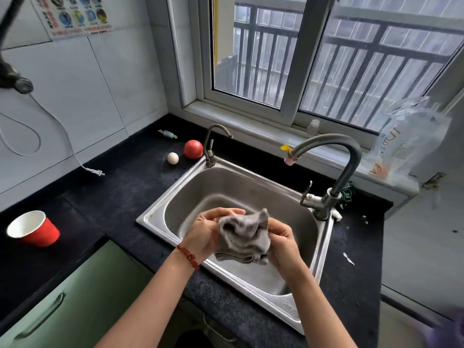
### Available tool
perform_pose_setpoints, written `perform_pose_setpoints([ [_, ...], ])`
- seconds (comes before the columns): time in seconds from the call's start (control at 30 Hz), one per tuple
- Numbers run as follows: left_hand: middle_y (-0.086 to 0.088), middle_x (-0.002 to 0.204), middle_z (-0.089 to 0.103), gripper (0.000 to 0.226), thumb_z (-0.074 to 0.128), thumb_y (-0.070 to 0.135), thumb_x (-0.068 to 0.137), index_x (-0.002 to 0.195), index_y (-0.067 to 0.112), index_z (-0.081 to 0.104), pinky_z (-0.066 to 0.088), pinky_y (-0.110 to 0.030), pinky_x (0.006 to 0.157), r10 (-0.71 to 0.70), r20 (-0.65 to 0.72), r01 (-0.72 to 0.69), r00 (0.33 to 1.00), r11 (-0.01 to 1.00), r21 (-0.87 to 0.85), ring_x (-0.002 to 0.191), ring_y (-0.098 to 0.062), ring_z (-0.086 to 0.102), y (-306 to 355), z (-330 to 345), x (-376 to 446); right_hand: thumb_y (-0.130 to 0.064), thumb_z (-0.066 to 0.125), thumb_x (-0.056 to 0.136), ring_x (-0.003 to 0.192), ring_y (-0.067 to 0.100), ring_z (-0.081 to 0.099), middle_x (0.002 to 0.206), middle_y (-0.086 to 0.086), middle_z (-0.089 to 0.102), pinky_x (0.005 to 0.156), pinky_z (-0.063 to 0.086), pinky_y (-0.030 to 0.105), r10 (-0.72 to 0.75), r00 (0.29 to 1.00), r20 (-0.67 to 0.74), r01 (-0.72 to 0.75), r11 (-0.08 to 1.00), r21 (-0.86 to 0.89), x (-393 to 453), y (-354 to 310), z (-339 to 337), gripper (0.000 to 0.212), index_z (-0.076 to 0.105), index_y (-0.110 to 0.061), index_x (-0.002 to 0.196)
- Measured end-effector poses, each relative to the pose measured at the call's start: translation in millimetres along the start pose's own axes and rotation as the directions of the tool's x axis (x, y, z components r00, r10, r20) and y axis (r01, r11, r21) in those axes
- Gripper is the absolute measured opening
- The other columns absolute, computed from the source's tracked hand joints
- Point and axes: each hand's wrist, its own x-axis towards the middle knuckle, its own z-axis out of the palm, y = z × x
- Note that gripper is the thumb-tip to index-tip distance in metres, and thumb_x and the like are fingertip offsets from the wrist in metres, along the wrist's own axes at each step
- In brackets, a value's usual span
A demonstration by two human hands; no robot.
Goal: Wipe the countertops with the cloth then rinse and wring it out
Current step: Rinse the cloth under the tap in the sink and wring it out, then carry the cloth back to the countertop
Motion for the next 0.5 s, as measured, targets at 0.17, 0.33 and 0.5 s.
perform_pose_setpoints([
  [0.17, -0.009, 0.092, 0.071, 0.025, 0.049, 0.014, 0.069, 0.077, 0.006, 0.071, 0.049, -0.034, 0.083, -0.034, 0.077, 0.029, 0.996, 0.997, 0.065, 0.089, -0.022, 0.063, 4, -19, -5, -0.033, 0.053, 0.067, 0.082, 0.023, 0.058, 0.084, 0.007, 0.066, 0.071, 0.045, 0.034, 0.088, 0.991, 0.104, -0.079, 0.992, -0.094, 2, -4, -6, 0.028, 0.070, -0.013, 0.078],
  [0.33, -0.004, 0.093, 0.070, 0.042, 0.074, 0.002, 0.058, 0.095, 0.021, 0.068, 0.055, -0.031, 0.084, 0.098, -0.148, -0.063, 0.984, 0.972, 0.225, 0.091, -0.016, 0.065, -10, -24, -15, -0.028, 0.076, 0.060, 0.091, 0.018, 0.064, 0.101, 0.003, 0.068, 0.079, 0.054, 0.032, 0.093, 0.995, -0.023, -0.096, 0.979, -0.181, 5, 16, 15, 0.057, 0.055, -0.028, 0.113],
  [0.5, -0.007, 0.096, 0.065, 0.046, 0.065, -0.013, 0.070, 0.102, 0.020, 0.064, 0.053, -0.031, 0.084, 0.154, -0.396, -0.071, 0.905, 0.974, 0.215, 0.090, -0.019, 0.061, -17, -51, -39, -0.010, 0.072, 0.067, 0.092, 0.029, 0.065, 0.101, 0.017, 0.069, 0.088, 0.050, 0.047, 0.355, 0.934, 0.047, -0.355, 0.935, -0.016, 11, 38, 43, 0.036, 0.066, -0.008, 0.103],
])
